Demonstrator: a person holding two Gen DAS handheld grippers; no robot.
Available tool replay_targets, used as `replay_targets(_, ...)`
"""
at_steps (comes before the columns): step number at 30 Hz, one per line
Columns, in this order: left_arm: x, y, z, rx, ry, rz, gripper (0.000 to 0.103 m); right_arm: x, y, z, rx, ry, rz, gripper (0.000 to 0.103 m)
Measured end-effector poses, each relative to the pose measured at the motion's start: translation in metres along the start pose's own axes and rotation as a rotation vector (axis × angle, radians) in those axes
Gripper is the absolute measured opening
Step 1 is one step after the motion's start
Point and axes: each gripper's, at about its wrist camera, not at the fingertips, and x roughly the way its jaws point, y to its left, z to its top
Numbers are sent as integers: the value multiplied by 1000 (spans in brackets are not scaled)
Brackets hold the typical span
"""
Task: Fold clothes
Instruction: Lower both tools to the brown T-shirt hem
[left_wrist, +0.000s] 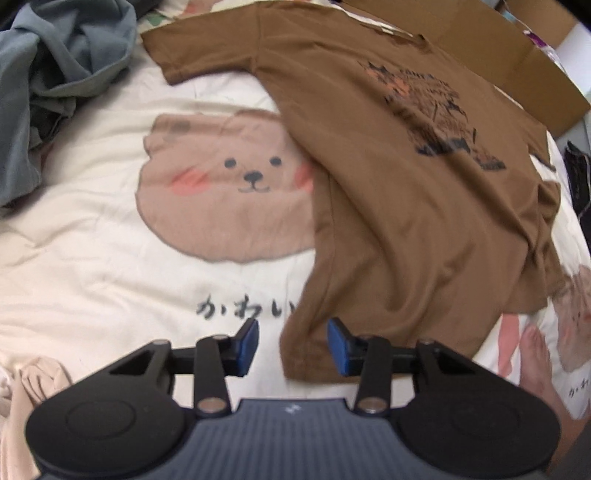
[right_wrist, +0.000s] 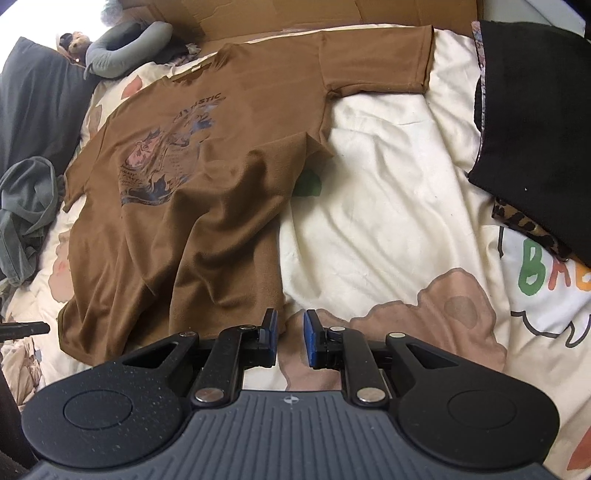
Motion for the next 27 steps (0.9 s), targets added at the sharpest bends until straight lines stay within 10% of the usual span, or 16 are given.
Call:
replay_targets(8, 7, -2, -21, -26, -32, -27, 27, -5, 12, -6, -9, 11, -42, 16)
replay_targets(27, 26, -8, -36, 58, -45, 30, 27, 0, 23, -9, -35, 47, -67, 16)
